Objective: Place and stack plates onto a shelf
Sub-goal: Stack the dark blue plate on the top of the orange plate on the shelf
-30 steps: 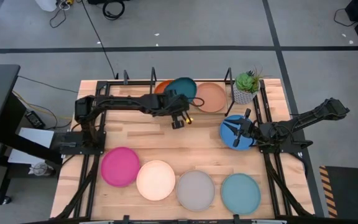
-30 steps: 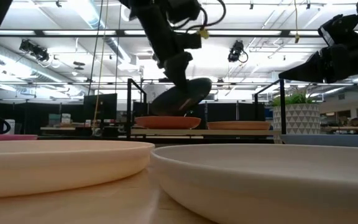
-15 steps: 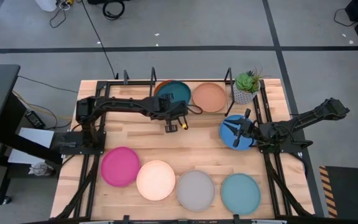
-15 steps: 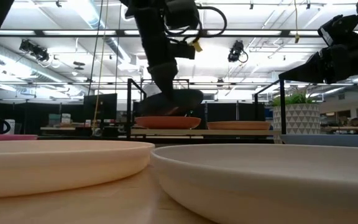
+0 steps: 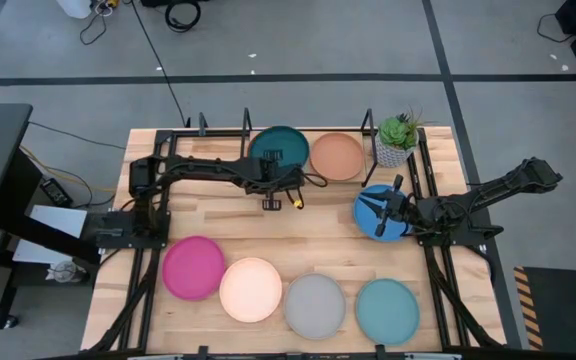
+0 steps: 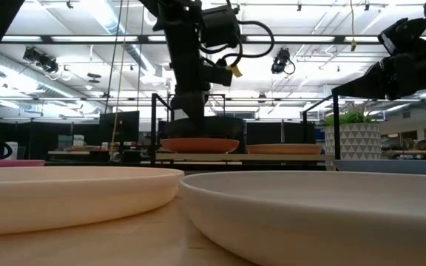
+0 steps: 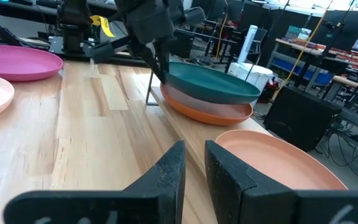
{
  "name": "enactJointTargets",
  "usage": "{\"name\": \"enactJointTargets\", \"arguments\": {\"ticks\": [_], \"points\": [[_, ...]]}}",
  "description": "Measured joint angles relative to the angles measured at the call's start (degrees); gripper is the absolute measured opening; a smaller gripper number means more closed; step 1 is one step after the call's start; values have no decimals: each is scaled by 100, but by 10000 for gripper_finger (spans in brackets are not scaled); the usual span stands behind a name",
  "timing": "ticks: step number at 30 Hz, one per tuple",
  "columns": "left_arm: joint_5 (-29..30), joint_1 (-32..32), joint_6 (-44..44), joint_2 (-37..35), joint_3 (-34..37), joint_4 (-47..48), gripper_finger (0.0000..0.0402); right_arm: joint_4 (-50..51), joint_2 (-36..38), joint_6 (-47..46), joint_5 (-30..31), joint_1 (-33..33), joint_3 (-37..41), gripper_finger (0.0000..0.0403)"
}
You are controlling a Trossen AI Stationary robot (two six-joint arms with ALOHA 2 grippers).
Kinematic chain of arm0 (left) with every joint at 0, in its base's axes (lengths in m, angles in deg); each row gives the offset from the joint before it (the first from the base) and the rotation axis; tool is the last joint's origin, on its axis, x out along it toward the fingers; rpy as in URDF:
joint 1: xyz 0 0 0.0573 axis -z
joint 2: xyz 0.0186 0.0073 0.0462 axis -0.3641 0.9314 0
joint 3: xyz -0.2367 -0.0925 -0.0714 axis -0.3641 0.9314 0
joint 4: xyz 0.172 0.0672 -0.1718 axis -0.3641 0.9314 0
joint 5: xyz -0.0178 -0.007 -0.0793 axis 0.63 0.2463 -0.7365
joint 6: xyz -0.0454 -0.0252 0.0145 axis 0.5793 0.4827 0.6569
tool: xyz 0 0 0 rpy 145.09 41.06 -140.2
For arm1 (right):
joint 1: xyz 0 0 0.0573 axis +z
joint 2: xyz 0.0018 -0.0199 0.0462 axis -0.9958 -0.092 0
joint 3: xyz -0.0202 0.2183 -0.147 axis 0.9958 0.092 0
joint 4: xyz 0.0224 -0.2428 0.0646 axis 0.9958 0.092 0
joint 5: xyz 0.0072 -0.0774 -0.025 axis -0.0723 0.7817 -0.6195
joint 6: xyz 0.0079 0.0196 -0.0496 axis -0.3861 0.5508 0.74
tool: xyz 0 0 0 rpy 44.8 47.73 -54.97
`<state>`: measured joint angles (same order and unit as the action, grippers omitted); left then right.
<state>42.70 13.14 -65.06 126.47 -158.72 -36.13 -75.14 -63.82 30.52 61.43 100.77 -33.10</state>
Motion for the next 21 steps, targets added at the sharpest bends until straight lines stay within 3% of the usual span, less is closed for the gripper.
{"name": "enactJointTargets", "arguments": {"ticks": [21], "points": [[6,-67,-187,-2,63,196,21,0,-2,-94,-153,0,0,67]]}}
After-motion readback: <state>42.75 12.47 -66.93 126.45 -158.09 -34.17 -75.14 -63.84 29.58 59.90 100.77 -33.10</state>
